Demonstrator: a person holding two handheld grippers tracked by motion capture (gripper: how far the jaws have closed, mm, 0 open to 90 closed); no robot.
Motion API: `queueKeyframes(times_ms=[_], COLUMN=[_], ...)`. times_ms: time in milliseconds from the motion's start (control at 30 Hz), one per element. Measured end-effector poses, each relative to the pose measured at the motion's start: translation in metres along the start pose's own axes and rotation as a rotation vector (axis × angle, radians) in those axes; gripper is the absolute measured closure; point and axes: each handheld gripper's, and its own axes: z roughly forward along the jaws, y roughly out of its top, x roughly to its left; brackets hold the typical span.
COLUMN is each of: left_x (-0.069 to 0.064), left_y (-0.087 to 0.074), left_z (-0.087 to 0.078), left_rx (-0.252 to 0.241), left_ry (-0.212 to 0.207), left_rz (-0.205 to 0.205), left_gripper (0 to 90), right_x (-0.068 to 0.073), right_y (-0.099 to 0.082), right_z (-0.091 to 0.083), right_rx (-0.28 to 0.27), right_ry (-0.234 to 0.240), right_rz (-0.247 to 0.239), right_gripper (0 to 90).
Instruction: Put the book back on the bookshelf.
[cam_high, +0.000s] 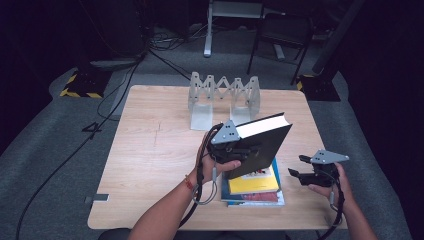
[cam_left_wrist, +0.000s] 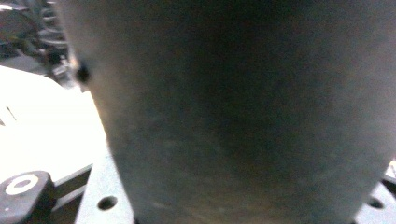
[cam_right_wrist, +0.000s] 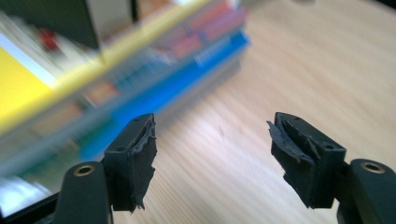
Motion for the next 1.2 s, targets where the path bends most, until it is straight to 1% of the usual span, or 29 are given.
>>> queueKeyframes(times_ms=[33,67,100,233,267,300,333,400,467,500,567,667,733,767,833,867,900,933,967,1000,1033,1100,1133,1167,1200], left_x=[0.000,0.001,0.003,0.006,0.007,0.007,0.008,0.013,0.017,0.020,0.025,0.033,0.042,0.044,0.051,0.051,0.058,0.058,0.061,0.066,0.069,0.077,0.081,0.081,0.086], left_y=[0.001,0.002,0.003,0.006,0.007,0.007,0.007,0.005,0.004,0.002,-0.001,-0.005,-0.010,-0.011,-0.015,-0.015,-0.019,-0.019,-0.022,-0.026,-0.029,-0.033,-0.035,-0.035,-0.037], left_z=[-0.001,-0.003,-0.007,-0.016,-0.019,-0.019,-0.023,-0.033,-0.042,-0.048,-0.058,-0.071,-0.082,-0.085,-0.093,-0.093,-0.098,-0.098,-0.100,-0.103,-0.103,-0.102,-0.101,-0.101,-0.099], left_rx=[0.002,0.007,0.014,0.031,0.037,0.037,0.045,0.050,0.050,0.051,0.047,0.049,0.042,0.042,0.052,0.052,0.055,0.055,0.048,0.053,0.059,0.072,0.078,0.078,0.089], left_ry=[0.011,0.021,0.042,0.084,0.101,0.101,0.123,0.151,0.173,0.191,0.224,0.263,0.296,0.314,0.369,0.369,0.389,0.389,0.402,0.428,0.442,0.473,0.483,0.483,0.494], left_rz=[-0.002,0.002,0.001,0.003,0.008,0.008,0.013,0.003,-0.003,-0.006,-0.019,-0.042,-0.067,-0.072,-0.075,-0.075,-0.096,-0.096,-0.111,-0.114,-0.119,-0.148,-0.165,-0.165,-0.174], left_gripper=[50.4,50.5,50.7,51.0,51.1,51.1,51.1,51.2,51.3,51.3,51.4,51.5,51.5,51.5,51.6,51.6,51.7,51.7,51.7,51.7,51.7,51.7,51.8,51.8,51.8], right_x=[-0.003,-0.005,-0.008,-0.009,-0.010,-0.010,-0.010,-0.010,-0.010,-0.010,-0.010,-0.010,-0.011,-0.010,-0.010,-0.010,-0.010,-0.010,-0.010,-0.010,-0.010,-0.009,-0.009,-0.009,-0.008], right_y=[-0.004,-0.006,-0.008,-0.010,-0.010,-0.011,-0.011,-0.011,-0.012,-0.012,-0.012,-0.012,-0.012,-0.012,-0.011,-0.011,-0.012,-0.012,-0.012,-0.012,-0.013,-0.013,-0.013,-0.013,-0.014], right_z=[0.003,0.005,0.006,0.008,0.009,0.010,0.010,0.012,0.013,0.013,0.014,0.015,0.015,0.016,0.016,0.016,0.017,0.017,0.017,0.018,0.018,0.019,0.019,0.019,0.021], right_rx=[0.032,0.049,0.060,0.047,0.048,0.050,0.050,0.065,0.069,0.069,0.069,0.075,0.078,0.078,0.077,0.077,0.079,0.079,0.082,0.085,0.086,0.077,0.073,0.073,0.076], right_ry=[-0.020,-0.024,-0.031,-0.088,-0.090,-0.088,-0.088,-0.090,-0.095,-0.099,-0.105,-0.110,-0.110,-0.113,-0.113,-0.113,-0.114,-0.114,-0.115,-0.110,-0.108,-0.097,-0.093,-0.093,-0.089], right_rz=[0.002,0.007,0.018,0.039,0.053,0.060,0.060,0.058,0.059,0.059,0.067,0.078,0.078,0.082,0.079,0.079,0.080,0.080,0.081,0.081,0.079,0.075,0.072,0.072,0.068], right_gripper=[32.1,32.0,31.9,32.7,32.8,32.7,32.7,32.7,32.7,32.7,32.8,33.0,33.2,33.2,33.2,33.2,33.2,33.2,33.2,33.2,32.9,32.4,32.3,32.3,32.3])
